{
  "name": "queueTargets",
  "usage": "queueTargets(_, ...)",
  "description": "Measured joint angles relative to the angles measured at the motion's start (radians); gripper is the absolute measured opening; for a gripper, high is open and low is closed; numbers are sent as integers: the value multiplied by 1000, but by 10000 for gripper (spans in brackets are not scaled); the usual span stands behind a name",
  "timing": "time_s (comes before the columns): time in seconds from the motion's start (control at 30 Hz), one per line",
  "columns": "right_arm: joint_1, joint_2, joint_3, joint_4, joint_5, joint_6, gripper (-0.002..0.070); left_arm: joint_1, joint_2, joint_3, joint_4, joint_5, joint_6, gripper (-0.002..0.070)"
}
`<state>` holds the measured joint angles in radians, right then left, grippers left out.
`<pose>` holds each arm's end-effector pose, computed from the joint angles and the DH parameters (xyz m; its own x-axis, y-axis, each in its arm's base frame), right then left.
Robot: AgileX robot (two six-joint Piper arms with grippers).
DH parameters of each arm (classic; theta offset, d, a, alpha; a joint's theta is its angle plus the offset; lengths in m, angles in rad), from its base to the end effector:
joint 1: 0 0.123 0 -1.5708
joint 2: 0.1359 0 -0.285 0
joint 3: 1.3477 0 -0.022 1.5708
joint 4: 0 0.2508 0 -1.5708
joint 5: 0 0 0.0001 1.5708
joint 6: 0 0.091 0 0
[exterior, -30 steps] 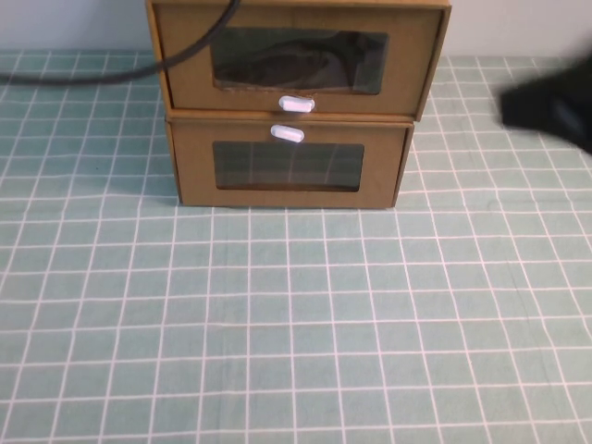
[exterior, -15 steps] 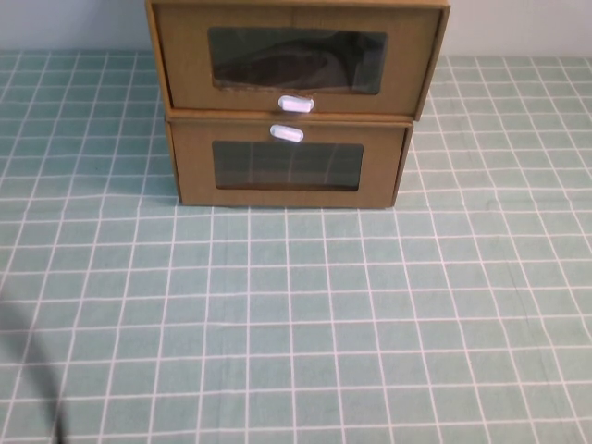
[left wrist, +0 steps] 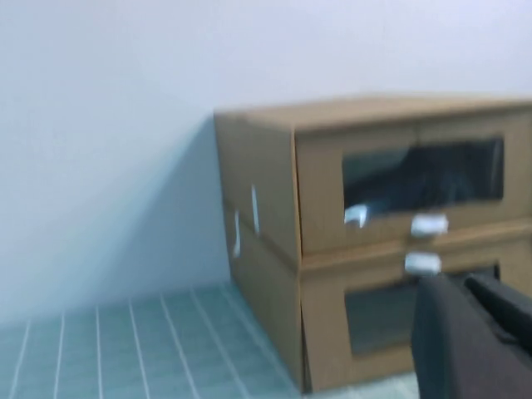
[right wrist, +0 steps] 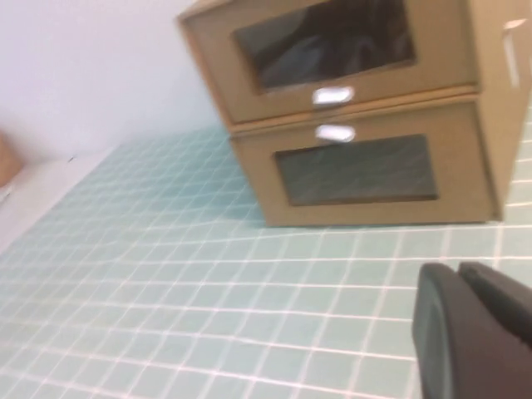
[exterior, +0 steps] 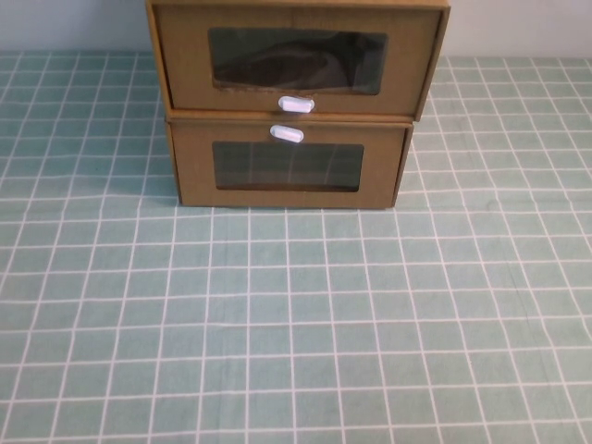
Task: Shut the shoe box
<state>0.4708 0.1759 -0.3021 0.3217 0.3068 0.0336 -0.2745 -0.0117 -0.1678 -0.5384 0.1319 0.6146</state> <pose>0.0491 0.0348 0.2778 -0.2454 0.2489 -0.9369 -0.4820 0.8072 0.3407 0.0398 -0.0176 0.2594 0.1732 0.0341 -0.9843 0.3218 0.9426 0.0893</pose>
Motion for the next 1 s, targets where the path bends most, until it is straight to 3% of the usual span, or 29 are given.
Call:
queueTargets(0.23, 0, 33, 112, -143, -33, 0, -11, 0, 0, 183, 0, -16, 0, -5)
queueTargets(0.4, 0, 40, 150, -254, -33, 0, -11, 0, 0, 194, 20, 56, 4, -5)
queueTargets(1.0, 0, 40, 182, -261, -27, -2, -11, 0, 0, 194, 24, 107, 4, -5)
